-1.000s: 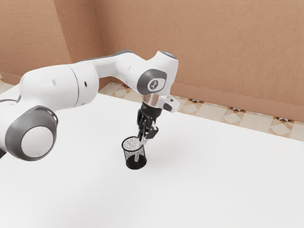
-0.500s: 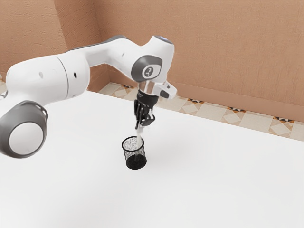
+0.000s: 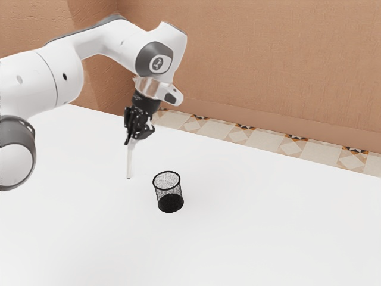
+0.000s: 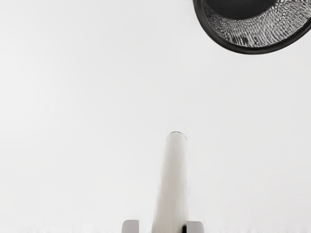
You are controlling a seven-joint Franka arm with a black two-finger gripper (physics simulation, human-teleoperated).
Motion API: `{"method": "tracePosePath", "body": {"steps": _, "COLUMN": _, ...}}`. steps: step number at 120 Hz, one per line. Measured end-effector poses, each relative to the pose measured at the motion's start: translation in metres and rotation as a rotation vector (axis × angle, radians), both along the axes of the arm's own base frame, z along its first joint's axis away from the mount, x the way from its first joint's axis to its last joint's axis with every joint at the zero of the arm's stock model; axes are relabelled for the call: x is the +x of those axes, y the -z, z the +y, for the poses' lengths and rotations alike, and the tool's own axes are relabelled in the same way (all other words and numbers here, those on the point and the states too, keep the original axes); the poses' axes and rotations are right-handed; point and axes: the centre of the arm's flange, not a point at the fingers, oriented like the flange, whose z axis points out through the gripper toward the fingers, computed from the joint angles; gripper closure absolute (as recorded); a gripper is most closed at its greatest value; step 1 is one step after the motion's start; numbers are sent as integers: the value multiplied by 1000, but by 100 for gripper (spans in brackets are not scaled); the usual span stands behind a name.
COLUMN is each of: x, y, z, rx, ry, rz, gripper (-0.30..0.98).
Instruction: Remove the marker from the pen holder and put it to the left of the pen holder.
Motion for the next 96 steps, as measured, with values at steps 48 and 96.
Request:
{"method": "tracePosePath", "body": {"steps": 48, "x": -19, "y": 108, "z": 109, "rx": 85, "ry": -193, "rz": 291, "gripper": 79}}
{"method": "tracePosePath", "body": {"steps": 96, "x": -22, "y": 111, "z": 107, "rx": 62, "ry": -210, "rz": 315, "gripper": 19}}
